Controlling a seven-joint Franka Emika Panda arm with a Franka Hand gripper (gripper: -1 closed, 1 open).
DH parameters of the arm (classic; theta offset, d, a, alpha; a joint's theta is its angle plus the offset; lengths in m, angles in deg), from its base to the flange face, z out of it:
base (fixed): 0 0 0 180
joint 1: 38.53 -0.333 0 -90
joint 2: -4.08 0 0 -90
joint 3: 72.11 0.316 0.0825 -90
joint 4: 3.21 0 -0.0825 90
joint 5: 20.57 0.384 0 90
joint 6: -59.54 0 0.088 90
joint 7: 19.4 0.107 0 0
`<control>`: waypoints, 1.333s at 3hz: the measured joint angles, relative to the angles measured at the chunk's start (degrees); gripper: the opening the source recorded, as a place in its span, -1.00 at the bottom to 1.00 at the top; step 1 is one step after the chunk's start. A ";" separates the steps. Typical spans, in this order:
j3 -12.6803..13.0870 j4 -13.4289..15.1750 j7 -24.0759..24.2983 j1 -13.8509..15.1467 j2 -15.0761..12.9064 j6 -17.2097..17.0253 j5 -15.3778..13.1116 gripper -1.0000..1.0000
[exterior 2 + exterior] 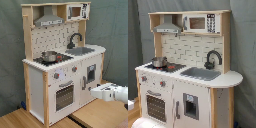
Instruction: Play with the kitchen
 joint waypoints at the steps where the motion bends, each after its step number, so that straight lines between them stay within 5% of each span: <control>1: -0.45 -4.88 -1.02 2.48 0.01 -1.89 -0.07 1.00; 4: -1.67 -12.94 -2.98 18.79 0.00 1.16 -0.07 1.00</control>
